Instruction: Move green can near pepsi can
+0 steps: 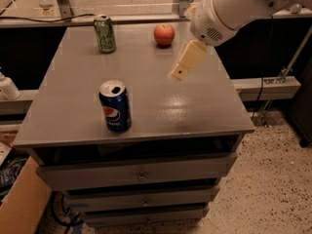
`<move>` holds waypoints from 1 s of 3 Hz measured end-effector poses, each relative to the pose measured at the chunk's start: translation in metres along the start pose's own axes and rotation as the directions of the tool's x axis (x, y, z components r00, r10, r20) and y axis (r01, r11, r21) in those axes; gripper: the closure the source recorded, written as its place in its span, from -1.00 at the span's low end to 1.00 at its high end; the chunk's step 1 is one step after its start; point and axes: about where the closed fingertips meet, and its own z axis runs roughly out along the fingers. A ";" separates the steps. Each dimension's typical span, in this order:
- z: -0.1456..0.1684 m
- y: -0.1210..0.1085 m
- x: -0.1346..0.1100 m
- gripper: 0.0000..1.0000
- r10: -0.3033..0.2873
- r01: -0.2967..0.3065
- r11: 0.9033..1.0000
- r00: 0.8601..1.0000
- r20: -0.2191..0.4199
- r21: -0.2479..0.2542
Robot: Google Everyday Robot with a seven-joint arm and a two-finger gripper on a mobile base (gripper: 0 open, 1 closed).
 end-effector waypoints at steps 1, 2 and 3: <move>0.032 -0.005 -0.011 -1.00 0.041 -0.041 0.999 0.998 0.052 -0.004; 0.067 -0.025 -0.027 -1.00 0.089 -0.093 0.995 0.989 0.116 0.026; 0.105 -0.049 -0.041 -1.00 0.136 -0.147 0.988 0.974 0.179 0.048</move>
Offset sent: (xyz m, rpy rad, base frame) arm 0.1026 0.0798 -0.0353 0.2555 -0.0375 -0.0973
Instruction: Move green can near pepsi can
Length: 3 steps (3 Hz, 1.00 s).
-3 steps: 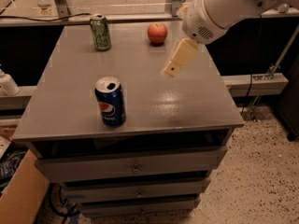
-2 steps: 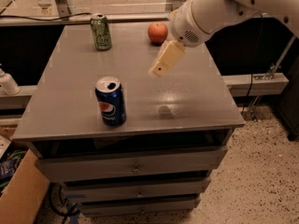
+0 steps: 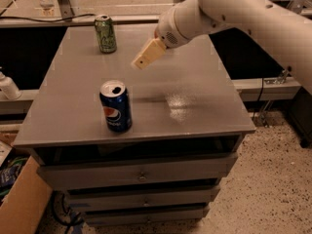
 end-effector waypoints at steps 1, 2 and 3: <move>0.046 -0.019 -0.015 -1.00 0.041 -0.043 0.999 0.997 0.058 0.024; 0.095 -0.034 -0.027 -1.00 0.090 -0.093 0.995 0.991 0.095 0.035; 0.135 -0.051 -0.036 -1.00 0.144 -0.151 0.987 0.982 0.122 0.054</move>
Offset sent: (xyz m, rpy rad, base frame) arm 0.1260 0.0996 -0.0410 0.1930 0.0026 -0.0967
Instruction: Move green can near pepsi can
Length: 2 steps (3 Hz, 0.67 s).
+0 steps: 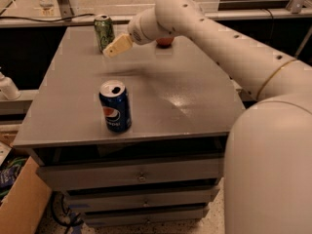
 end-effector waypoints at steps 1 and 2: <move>0.031 -0.016 -0.007 -1.00 0.054 -0.054 0.998 0.998 0.023 0.028; 0.059 -0.023 -0.017 -1.00 0.090 -0.091 0.995 0.995 0.044 0.029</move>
Offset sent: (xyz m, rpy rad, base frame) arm 0.0844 0.0560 -0.0050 0.1343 0.0289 -0.0877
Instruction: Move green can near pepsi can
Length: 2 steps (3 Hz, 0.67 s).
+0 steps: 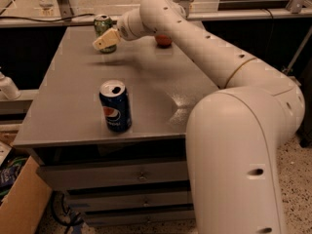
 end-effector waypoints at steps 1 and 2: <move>0.022 0.009 -0.013 -1.00 0.030 -0.029 0.999 0.999 0.026 -0.029; 0.035 0.025 -0.020 -0.65 0.050 -0.048 0.997 0.998 0.036 -0.068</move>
Offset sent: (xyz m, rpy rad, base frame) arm 0.0015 0.0653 0.0017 0.1028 0.0606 0.0693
